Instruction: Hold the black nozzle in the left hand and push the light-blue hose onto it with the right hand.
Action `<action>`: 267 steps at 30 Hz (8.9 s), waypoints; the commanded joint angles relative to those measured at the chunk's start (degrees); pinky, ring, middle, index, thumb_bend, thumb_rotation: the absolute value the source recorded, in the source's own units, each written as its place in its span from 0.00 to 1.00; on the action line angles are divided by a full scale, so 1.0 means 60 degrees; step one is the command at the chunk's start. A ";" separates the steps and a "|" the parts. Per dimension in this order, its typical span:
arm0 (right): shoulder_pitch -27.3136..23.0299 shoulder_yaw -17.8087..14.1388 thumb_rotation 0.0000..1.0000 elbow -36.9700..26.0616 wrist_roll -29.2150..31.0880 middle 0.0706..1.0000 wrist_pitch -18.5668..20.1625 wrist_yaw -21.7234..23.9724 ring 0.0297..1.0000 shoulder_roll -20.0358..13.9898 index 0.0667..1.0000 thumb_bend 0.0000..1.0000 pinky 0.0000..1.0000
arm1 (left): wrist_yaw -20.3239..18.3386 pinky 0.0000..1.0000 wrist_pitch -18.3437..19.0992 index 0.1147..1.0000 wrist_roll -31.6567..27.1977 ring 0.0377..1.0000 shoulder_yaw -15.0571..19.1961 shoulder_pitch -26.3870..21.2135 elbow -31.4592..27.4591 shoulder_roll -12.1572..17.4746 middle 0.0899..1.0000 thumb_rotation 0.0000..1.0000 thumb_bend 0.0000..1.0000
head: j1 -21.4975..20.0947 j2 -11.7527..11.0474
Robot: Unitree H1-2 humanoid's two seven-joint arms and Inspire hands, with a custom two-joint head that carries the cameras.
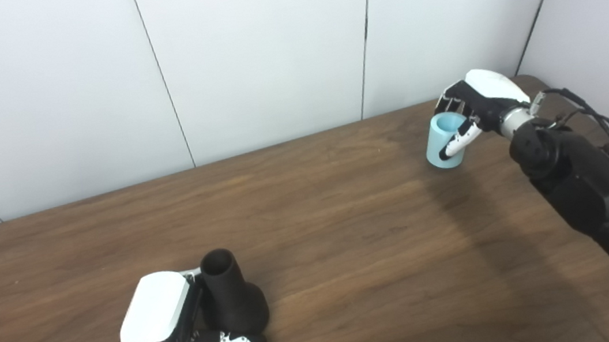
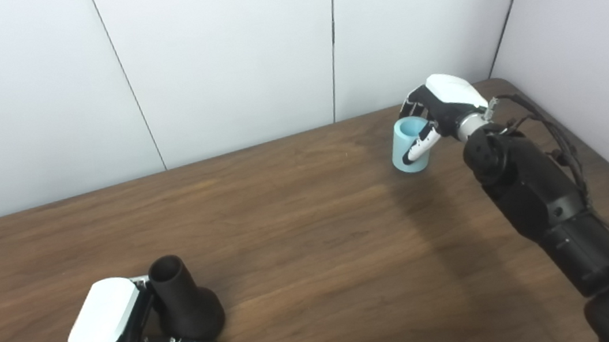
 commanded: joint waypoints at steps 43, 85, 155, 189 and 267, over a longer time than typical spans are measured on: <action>0.1497 0.0118 0.00 -0.8439 0.0264 0.49 -0.0080 0.1451 0.38 0.3577 0.50 0.49 0.29 | -0.0159 0.30 0.0644 0.47 0.1318 0.37 -0.0923 0.0347 0.0313 -0.0674 0.36 0.00 0.52 | 0.2889 -0.0070; 0.2035 0.1021 0.00 -0.7410 0.0768 0.47 -0.1094 0.1116 0.38 0.4841 0.47 0.50 0.32 | 0.0101 0.29 0.1176 0.42 0.1630 0.35 -0.1491 0.0303 0.0636 -0.1218 0.42 0.00 0.52 | 0.3966 -0.0061; 0.1026 0.1920 0.17 -0.6716 0.1319 0.73 0.1183 0.3681 0.73 0.3434 0.71 0.94 0.68 | 0.0036 0.32 0.1361 0.46 0.2154 0.39 -0.2166 0.0296 0.0458 -0.1270 0.35 0.00 0.52 | 0.3965 0.0130; 0.1831 0.0560 0.59 -0.7861 0.1350 0.97 0.0569 0.3077 1.00 0.2267 0.96 0.89 0.92 | 0.0031 0.31 0.1320 0.46 0.2031 0.37 -0.2165 0.0267 0.0531 -0.1192 0.35 0.00 0.52 | 0.3883 0.0040; 0.2606 0.1572 1.00 -0.8909 -0.1002 0.88 -0.2459 0.5445 0.95 0.2567 0.85 0.66 0.95 | -0.0416 0.33 0.1594 0.46 0.1902 0.40 -0.2230 0.0170 0.0492 -0.1226 0.36 0.00 0.52 | 0.3961 0.0146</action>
